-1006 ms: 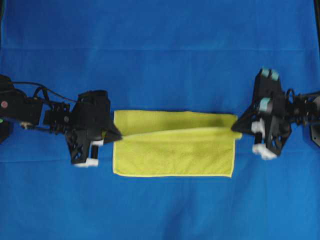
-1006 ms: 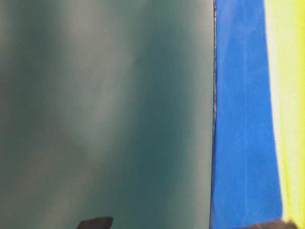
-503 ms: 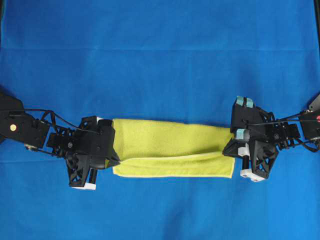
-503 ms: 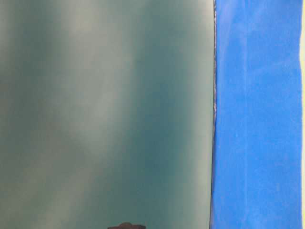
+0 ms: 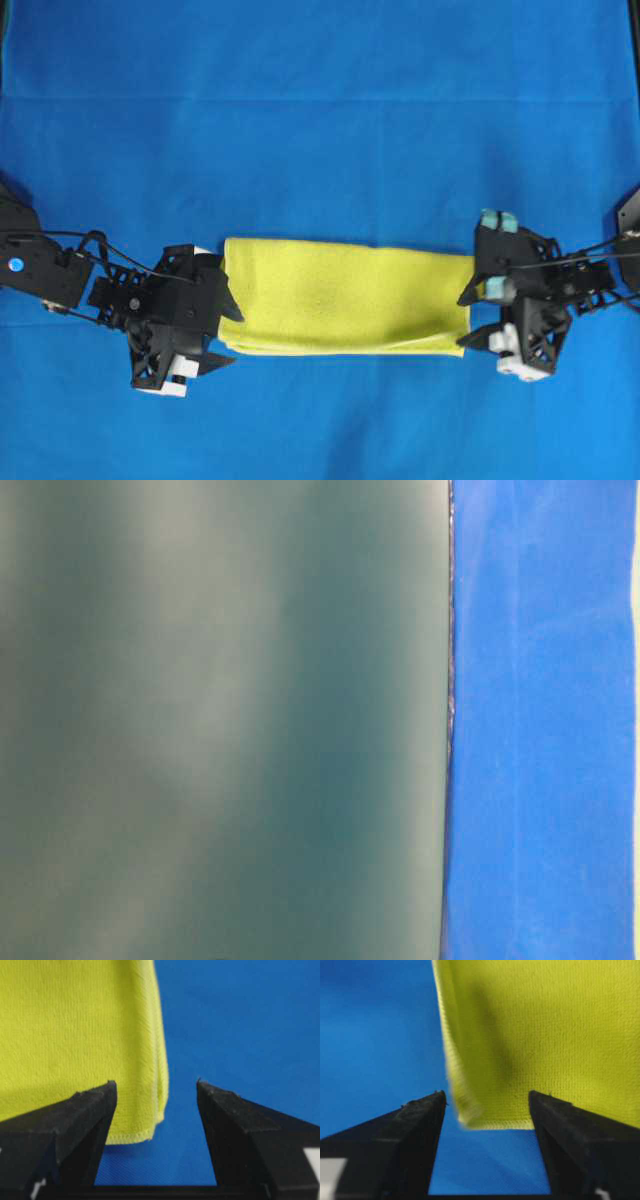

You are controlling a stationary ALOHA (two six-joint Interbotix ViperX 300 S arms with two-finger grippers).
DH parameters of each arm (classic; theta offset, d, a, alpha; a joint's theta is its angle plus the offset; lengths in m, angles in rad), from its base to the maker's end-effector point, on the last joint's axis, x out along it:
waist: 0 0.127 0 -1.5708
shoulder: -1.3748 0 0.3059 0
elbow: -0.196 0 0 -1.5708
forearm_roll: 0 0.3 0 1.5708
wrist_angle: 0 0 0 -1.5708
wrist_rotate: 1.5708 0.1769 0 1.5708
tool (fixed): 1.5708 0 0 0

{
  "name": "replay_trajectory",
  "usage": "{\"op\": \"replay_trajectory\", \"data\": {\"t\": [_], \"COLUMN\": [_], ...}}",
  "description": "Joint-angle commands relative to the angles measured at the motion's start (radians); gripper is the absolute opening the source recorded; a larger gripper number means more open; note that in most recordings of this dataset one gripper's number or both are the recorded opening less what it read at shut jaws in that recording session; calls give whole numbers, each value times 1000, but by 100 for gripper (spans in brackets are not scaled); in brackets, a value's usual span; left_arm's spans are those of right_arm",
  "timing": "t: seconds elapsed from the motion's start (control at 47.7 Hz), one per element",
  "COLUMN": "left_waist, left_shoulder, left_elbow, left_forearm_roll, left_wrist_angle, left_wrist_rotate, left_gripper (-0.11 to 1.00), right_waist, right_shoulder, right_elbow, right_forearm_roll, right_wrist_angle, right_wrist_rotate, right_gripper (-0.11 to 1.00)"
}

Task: Fold the yellow towel.
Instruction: 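Open both grippers and release the folded edge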

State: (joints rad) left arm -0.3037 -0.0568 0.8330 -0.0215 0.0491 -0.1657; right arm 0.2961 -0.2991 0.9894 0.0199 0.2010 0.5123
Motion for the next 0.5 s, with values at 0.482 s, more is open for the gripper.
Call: {"op": "replay_trajectory", "data": {"t": [0.482], "left_waist": [213], "left_shoulder": [-20], "left_elbow": [-6], "left_forearm_roll": [0], "left_wrist_angle": [21], "left_wrist_rotate": [41], "left_gripper": [61], "right_waist": [-227], "right_shoulder": [20], "right_elbow": [5], "right_forearm_roll": [-100], "right_wrist_angle": [21], "right_wrist_rotate": [3], "right_gripper": [60]}}
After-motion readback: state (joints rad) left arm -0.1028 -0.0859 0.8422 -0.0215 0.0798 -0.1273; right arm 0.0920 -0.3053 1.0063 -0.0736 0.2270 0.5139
